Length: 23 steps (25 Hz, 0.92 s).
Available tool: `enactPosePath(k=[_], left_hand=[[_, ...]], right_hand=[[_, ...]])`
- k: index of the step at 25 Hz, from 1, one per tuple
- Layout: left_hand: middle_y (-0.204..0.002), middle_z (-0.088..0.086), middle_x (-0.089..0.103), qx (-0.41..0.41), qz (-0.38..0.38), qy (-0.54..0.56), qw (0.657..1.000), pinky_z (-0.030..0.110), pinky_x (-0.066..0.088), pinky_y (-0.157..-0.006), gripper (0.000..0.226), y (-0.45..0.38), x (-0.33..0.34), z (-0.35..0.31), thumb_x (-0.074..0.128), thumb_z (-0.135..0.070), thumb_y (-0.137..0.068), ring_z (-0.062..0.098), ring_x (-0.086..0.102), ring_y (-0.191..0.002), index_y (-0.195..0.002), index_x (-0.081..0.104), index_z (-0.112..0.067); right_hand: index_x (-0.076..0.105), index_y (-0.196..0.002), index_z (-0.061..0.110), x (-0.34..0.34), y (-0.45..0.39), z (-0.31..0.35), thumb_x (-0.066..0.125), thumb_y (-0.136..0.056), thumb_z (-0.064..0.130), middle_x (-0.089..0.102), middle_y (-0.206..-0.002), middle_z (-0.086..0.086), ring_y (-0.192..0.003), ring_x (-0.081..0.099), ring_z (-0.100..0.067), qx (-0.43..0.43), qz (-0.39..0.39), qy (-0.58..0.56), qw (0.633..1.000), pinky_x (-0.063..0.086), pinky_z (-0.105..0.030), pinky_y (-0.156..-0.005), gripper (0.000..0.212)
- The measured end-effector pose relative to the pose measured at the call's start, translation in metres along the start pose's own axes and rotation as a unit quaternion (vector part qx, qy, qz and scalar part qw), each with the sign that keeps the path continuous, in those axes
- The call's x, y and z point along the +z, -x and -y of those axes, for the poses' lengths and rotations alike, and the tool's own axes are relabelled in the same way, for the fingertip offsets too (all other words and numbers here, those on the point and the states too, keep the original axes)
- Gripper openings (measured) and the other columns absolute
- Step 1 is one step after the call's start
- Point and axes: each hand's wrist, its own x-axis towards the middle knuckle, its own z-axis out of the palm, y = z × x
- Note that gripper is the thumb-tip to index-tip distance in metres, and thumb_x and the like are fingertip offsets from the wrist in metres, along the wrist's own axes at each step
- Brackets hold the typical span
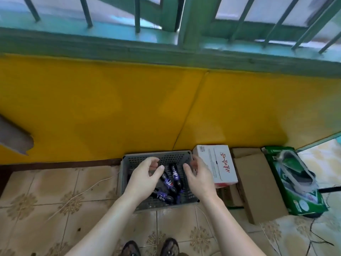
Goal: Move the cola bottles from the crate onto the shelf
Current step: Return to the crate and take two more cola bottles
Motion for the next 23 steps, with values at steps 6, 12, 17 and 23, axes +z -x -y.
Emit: enactPosePath(k=[6, 12, 17, 23], left_hand=[[-0.122, -0.011, 0.055, -0.033, 0.026, -0.039, 0.998, 0.034, 0.046, -0.102, 0.043, -0.085, 0.077, 0.12, 0.055, -0.047, -0.098, 0.011, 0.055, -0.115, -0.135, 0.051, -0.027], [-0.144, -0.005, 0.048, -0.027, 0.087, -0.122, 0.988, 0.029, 0.042, -0.107, 0.056, -0.161, 0.174, 0.26, 0.056, -0.05, -0.097, 0.013, 0.049, -0.128, -0.145, 0.044, -0.024], [-0.154, 0.0, 0.04, -0.03, 0.149, -0.232, 0.961, 0.032, 0.037, -0.108, 0.067, -0.214, 0.231, 0.378, 0.06, -0.054, -0.093, 0.021, 0.04, -0.138, -0.149, 0.038, -0.025], [-0.157, 0.006, 0.033, 0.026, 0.26, -0.418, 0.87, 0.045, 0.036, -0.113, 0.079, -0.266, 0.277, 0.46, 0.058, -0.06, -0.09, 0.03, 0.035, -0.14, -0.154, 0.029, -0.023]], right_hand=[[0.04, -0.152, 0.02, 0.099, -0.069, -0.119, 0.055, -0.1, 0.047, 0.057, -0.144, -0.004, -0.129, 0.056, -0.021, -0.005, 0.058, 0.073, 0.996, 0.048, -0.036, -0.104, 0.061], [0.037, -0.152, 0.017, 0.21, -0.138, -0.252, 0.055, -0.099, 0.047, 0.054, -0.144, -0.008, -0.129, 0.051, -0.029, -0.02, 0.136, 0.175, 0.975, 0.048, -0.039, -0.101, 0.064], [0.029, -0.155, 0.017, 0.297, -0.187, -0.339, 0.056, -0.097, 0.051, 0.051, -0.144, -0.013, -0.128, 0.048, -0.034, -0.035, 0.195, 0.261, 0.945, 0.05, -0.045, -0.097, 0.072], [0.023, -0.156, 0.015, 0.364, -0.227, -0.395, 0.06, -0.094, 0.053, 0.05, -0.144, -0.017, -0.128, 0.049, -0.037, -0.04, 0.252, 0.343, 0.904, 0.05, -0.044, -0.097, 0.081]])
